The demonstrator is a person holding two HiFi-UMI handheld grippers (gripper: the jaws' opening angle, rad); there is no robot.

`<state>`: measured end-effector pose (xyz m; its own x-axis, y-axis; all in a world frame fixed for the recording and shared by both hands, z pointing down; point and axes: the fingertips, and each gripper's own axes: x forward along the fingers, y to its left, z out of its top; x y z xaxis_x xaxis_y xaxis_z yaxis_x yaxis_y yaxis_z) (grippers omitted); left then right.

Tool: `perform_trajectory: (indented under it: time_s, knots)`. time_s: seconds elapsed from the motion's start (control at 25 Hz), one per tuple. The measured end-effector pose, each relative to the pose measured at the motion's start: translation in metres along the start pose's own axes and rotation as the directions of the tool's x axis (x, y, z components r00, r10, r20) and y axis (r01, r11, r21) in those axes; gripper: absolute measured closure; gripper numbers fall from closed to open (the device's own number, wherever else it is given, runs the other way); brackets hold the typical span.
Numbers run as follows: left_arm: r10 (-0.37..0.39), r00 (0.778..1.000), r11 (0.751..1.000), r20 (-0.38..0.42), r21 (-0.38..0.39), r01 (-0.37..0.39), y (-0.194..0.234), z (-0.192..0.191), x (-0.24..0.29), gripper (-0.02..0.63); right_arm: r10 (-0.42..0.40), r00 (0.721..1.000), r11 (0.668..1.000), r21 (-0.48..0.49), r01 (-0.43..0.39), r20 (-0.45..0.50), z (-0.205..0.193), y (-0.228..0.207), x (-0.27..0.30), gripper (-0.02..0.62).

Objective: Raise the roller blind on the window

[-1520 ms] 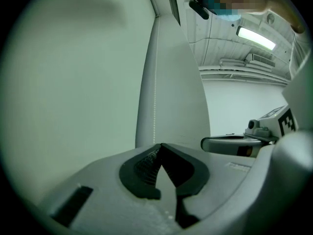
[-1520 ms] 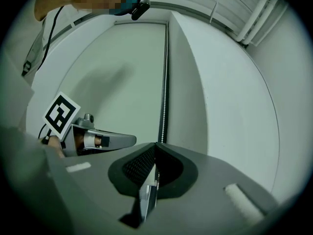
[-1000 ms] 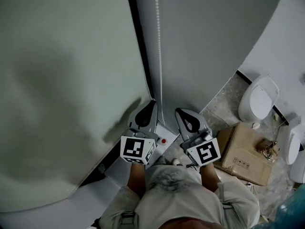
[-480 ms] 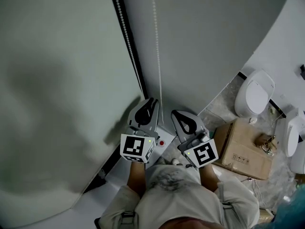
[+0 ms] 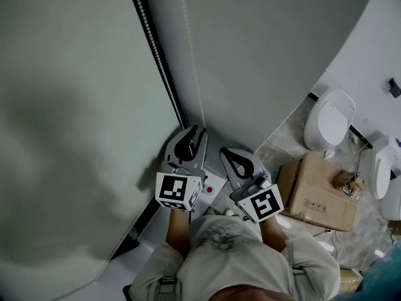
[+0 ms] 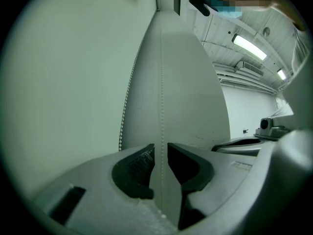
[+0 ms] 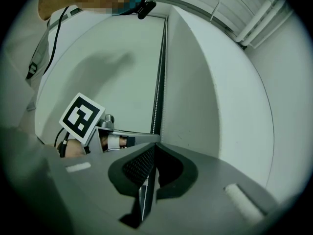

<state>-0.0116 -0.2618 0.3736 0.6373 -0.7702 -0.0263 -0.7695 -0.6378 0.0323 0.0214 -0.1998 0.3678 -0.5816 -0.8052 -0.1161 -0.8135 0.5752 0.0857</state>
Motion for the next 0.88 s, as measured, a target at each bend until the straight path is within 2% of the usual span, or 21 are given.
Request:
perform_trajectory:
  time_s: [0.28, 0.32, 0.4, 0.44, 0.68, 0.88]
  knots:
    - [-0.006, 1.0, 1.0, -0.002, -0.002, 0.006, 0.0, -0.001, 0.002, 0.513, -0.019, 1.0, 1.0, -0.017, 0.019, -0.015, -0.001, 0.001, -0.006, 0.584]
    - [0.0, 1.0, 1.0, -0.003, -0.001, 0.0, 0.001, -0.001, 0.002, 0.523, -0.023, 1.0, 1.0, -0.016, 0.023, -0.017, -0.001, 0.0, -0.008, 0.584]
    - [0.018, 1.0, 1.0, -0.004, 0.001, -0.018, 0.002, -0.001, 0.003, 0.591, -0.028, 0.999, 0.999, -0.015, 0.028, -0.016, 0.001, -0.002, -0.011, 0.584]
    - [0.022, 1.0, 1.0, -0.004, 0.0, -0.022, 0.001, -0.001, 0.003, 0.598, -0.03, 0.999, 0.999, -0.016, 0.03, -0.015, 0.002, -0.003, -0.013, 0.584]
    - [-0.014, 1.0, 1.0, -0.02, -0.023, 0.014, -0.006, -0.007, -0.002, 0.598, -0.019, 1.0, 1.0, -0.013, 0.019, -0.003, 0.008, -0.004, -0.017, 0.584]
    - [-0.048, 0.998, 0.998, -0.045, -0.044, 0.046, -0.022, -0.013, -0.018, 0.598, 0.025, 1.0, 0.999, 0.02, -0.025, 0.016, 0.026, 0.002, -0.018, 0.584]
